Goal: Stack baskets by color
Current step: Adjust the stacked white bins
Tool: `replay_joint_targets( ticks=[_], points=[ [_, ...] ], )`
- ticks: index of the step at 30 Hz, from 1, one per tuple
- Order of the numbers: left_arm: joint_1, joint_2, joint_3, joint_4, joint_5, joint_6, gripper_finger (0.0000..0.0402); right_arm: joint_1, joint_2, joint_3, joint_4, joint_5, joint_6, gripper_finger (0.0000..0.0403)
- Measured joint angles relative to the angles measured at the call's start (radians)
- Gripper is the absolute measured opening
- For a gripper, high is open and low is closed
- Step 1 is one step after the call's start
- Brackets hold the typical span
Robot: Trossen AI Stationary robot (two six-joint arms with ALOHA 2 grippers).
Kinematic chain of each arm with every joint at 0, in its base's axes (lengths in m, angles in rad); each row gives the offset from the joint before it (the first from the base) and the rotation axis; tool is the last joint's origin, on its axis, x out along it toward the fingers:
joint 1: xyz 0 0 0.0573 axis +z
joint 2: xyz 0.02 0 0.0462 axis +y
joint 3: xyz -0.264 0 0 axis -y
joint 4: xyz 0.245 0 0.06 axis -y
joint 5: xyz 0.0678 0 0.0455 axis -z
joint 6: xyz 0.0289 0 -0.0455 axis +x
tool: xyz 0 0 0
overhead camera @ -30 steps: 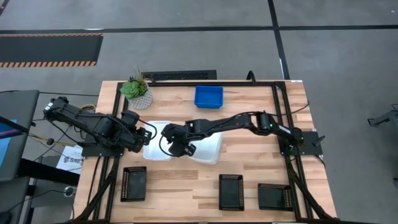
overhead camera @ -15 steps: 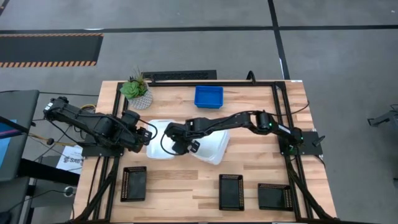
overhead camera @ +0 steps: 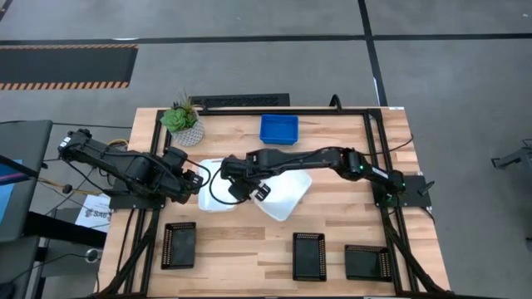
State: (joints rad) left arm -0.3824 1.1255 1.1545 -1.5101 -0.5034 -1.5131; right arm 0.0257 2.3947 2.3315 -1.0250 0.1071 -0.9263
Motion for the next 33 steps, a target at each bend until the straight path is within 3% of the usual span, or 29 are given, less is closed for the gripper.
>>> replay_joint_targets(
  ticks=[8,16,25,33],
  points=[
    [0.0,0.0,0.0,0.001,-0.003,0.03,0.0197,0.029,-0.109,-0.016,-0.275,-0.085,0.357,0.0148],
    [0.0,0.0,0.0,0.0,-0.01,0.054,0.0197,0.049,-0.134,-0.028,-0.513,-0.085,0.681,0.0106],
    [0.0,-0.002,0.0,0.0,-0.037,0.092,0.0197,0.019,-0.186,-0.339,-0.455,-0.014,0.749,0.0067],
    [0.0,-0.003,0.0,0.0,-0.039,0.095,0.0197,-0.085,-0.385,-0.758,-0.166,0.019,0.772,0.0037]
  ],
)
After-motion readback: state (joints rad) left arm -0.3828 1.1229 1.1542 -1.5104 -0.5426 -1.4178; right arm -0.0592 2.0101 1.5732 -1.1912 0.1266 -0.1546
